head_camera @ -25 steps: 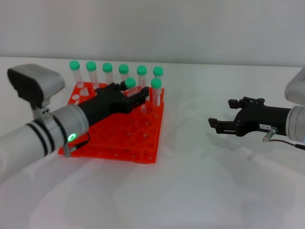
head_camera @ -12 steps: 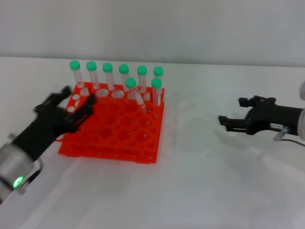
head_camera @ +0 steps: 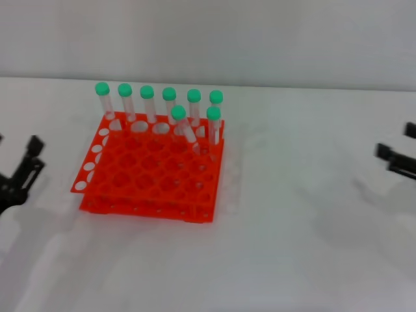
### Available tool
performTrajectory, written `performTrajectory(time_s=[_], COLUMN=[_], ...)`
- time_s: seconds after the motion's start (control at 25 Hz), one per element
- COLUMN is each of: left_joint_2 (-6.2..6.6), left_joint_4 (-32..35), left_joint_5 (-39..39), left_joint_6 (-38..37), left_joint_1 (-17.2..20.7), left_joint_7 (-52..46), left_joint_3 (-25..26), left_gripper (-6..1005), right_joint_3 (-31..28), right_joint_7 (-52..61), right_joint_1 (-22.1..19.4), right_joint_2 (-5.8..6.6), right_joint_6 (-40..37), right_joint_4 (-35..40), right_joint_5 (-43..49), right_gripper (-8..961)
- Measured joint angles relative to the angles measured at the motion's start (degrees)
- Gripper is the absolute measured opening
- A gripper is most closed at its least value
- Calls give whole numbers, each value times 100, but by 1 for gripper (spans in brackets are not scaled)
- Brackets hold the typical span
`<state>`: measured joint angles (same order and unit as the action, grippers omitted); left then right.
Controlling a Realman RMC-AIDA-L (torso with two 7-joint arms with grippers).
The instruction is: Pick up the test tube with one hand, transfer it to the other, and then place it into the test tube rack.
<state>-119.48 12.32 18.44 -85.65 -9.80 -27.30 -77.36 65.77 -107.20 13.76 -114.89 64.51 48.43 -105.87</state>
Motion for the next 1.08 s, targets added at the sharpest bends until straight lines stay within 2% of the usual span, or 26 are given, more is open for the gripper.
performTrajectory(time_s=[0.12, 0.16, 0.2, 0.44, 0.64, 0.88, 1.08], left_joint_2=[-4, -5, -5, -17, -36, -90, -102], left_joint_4=[-13, -29, -43, -217, -324, -712, -1165], left_joint_5=[-193, -222, -242, -288, -313, -664, -705], left_joint_6=[-141, -179, -206, -382, -519, -762, -728], left_joint_1=[95, 108, 117, 119, 111, 31, -270], left_joint_7=[154, 172, 178, 272, 288, 242, 175], left_joint_3=[0, -1, 0, -11, 2, -29, -51], left_gripper=[769, 769, 768, 765, 765, 765, 765], right_joint_3=[-1186, -1863, -1863, -2706, -3381, -3514, -3622], right_joint_7=[-768, -1163, -1163, -2212, -2751, -3072, -3377], right_joint_1=[-16, -100, -100, -558, -574, -646, -632], right_joint_2=[25, 64, 64, 54, 50, 60, 47], right_joint_6=[1119, 1656, 1656, 2362, 2722, 2674, 2641], right_joint_4=[-1029, -1502, -1502, -2062, -2813, -2906, -2974], right_joint_5=[-241, -210, -210, -318, -344, -336, -341], right_gripper=[843, 843, 843, 843, 843, 843, 843])
